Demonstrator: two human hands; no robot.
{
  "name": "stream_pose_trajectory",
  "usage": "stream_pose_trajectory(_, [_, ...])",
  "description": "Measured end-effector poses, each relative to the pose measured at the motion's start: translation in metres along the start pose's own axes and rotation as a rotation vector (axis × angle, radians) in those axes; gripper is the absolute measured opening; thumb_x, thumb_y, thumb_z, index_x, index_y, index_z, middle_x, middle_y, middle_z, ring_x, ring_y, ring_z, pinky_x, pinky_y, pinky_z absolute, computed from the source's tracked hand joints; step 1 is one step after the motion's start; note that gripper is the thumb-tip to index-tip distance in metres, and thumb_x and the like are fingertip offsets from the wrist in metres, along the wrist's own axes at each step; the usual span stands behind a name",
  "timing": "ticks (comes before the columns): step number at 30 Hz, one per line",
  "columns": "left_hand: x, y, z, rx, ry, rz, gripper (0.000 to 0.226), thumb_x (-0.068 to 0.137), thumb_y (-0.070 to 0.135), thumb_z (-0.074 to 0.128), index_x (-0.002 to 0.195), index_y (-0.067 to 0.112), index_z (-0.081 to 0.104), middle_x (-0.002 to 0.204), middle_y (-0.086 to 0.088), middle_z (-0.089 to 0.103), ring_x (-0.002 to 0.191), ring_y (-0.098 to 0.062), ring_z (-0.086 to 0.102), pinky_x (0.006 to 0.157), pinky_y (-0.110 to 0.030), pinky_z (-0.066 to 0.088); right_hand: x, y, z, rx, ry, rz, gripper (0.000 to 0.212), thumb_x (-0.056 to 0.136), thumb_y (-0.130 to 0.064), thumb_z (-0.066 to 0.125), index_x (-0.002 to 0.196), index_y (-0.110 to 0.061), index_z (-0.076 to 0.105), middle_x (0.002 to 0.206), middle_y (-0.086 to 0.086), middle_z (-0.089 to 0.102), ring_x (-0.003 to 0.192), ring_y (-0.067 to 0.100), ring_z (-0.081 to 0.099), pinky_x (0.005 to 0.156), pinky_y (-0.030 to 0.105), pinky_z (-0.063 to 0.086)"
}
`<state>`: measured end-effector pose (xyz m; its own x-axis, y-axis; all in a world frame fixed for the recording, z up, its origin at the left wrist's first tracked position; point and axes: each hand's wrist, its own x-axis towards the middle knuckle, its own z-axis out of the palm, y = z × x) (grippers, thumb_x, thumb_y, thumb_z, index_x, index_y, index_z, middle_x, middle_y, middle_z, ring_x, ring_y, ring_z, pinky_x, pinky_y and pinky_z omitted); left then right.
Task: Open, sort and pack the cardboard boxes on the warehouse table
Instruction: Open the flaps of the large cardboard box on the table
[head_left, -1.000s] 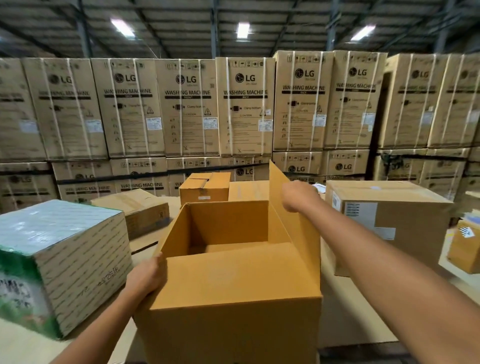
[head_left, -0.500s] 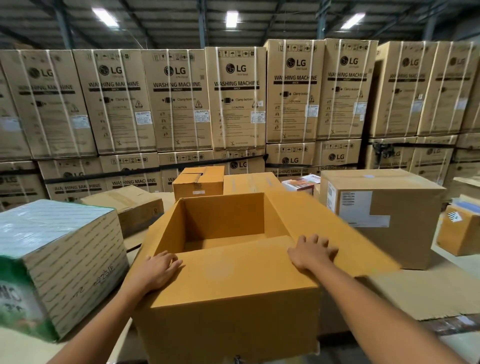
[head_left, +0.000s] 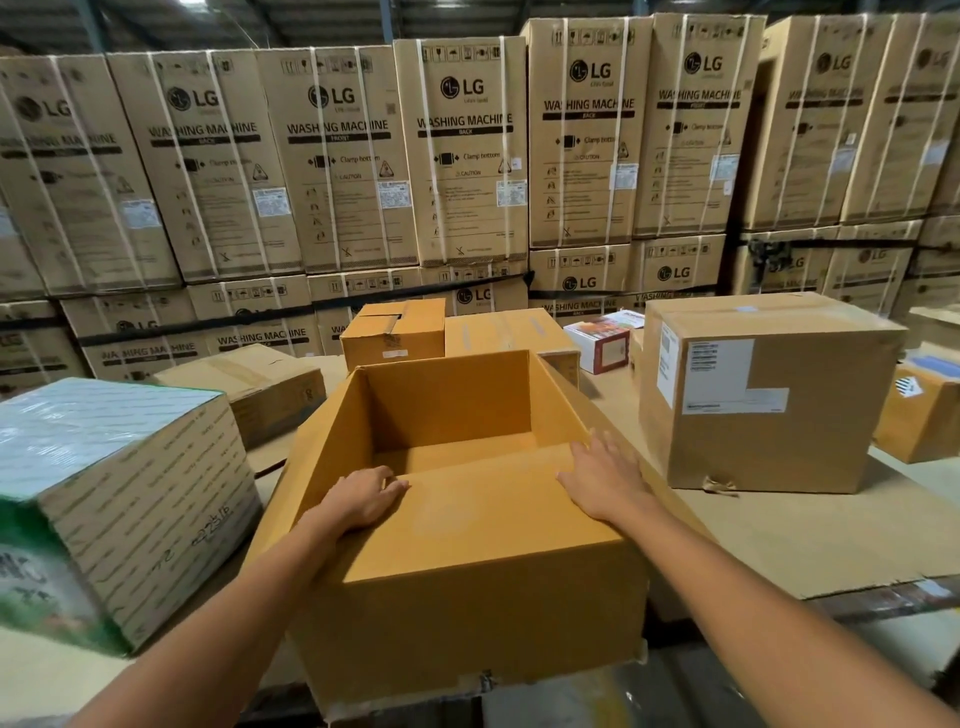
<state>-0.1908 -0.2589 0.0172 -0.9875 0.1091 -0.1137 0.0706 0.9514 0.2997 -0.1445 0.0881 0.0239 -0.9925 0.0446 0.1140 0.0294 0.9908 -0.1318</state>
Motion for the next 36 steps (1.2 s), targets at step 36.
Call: stream_pose_trajectory(36, [-0.201,0.075,-0.082,0.103,0.976,0.306,0.045,0.076,0.033,0.085,0.112,0.012,0.066,0.112,-0.008,0.069,0.107,-0.03,0.062,0.101,-0.044,0.038,-0.139,-0.106,-0.123,0.09,0.78,-0.352,0.046,0.076,-0.046,0.082,0.111,-0.02,0.068,0.099,0.003,0.065,0.093,0.022,0.06,0.087,0.038,0.045])
